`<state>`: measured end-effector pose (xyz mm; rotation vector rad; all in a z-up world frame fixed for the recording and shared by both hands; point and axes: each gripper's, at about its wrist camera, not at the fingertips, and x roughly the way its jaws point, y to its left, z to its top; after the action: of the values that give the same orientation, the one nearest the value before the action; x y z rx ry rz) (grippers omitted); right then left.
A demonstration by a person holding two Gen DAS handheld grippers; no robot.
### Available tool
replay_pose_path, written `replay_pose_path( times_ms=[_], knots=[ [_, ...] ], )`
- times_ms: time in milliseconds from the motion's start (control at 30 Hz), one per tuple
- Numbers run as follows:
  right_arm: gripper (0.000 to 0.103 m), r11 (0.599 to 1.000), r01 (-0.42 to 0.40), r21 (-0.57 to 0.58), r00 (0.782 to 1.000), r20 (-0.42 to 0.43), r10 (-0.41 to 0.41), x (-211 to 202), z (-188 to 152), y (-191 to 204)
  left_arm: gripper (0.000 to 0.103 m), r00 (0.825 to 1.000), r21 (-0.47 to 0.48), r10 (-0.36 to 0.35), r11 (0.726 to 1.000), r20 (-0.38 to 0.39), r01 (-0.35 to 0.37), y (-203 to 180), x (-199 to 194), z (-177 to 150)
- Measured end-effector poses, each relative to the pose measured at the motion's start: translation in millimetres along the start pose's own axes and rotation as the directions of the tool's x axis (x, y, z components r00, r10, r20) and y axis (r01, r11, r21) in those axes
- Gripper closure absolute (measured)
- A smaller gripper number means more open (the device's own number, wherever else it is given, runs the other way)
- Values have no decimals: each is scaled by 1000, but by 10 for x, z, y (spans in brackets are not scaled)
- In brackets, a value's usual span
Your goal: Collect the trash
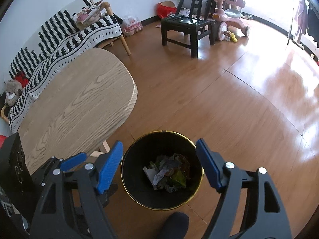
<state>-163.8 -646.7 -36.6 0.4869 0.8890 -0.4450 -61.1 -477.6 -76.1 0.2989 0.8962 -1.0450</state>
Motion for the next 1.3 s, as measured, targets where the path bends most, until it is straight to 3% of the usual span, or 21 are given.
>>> replay_pose_path(
  times_ms=[267, 433, 633, 733, 833, 967, 1067, 1133, 1300],
  knots=[
    [28, 1000, -6, -10, 1000, 14, 6, -44, 19, 75, 12, 1000, -34, -8, 999, 22, 9, 165, -259, -5],
    [23, 999, -18, -48, 999, 45, 20, -119, 69, 323, 10, 998, -55, 31, 998, 56, -28, 385, -561, -8],
    [23, 989, -78, -128, 995, 56, 86, -90, 173, 937, 9, 983, -120, 161, 981, 89, -150, 973, -1106, -176],
    [19, 974, -119, -194, 989, 59, 133, -60, 180, 1426, 8, 962, -170, 259, 956, 92, -241, 1358, -1457, -334],
    [19, 953, -169, -253, 982, 42, 185, -4, 179, 1920, 8, 920, -241, 386, 901, 70, -360, 1770, -1824, -528],
    [19, 913, -226, -339, 968, 23, 249, 35, 109, 2659, 8, 834, -331, 551, 793, 31, -511, 2286, -2391, -869],
    [18, 875, -271, -402, 955, -1, 296, 51, -21, 3224, 8, 786, -405, 619, 719, 2, -565, 2603, -2780, -1136],
    [18, 848, -294, -442, 948, -20, 318, 65, -114, 3562, 8, 757, -461, 654, 665, -20, -587, 2828, -3052, -1338],
    [17, 785, -322, -530, 936, -56, 346, 103, -417, 4257, 8, 713, -556, 698, 571, -58, -604, 3168, -3506, -1692]
  ],
)
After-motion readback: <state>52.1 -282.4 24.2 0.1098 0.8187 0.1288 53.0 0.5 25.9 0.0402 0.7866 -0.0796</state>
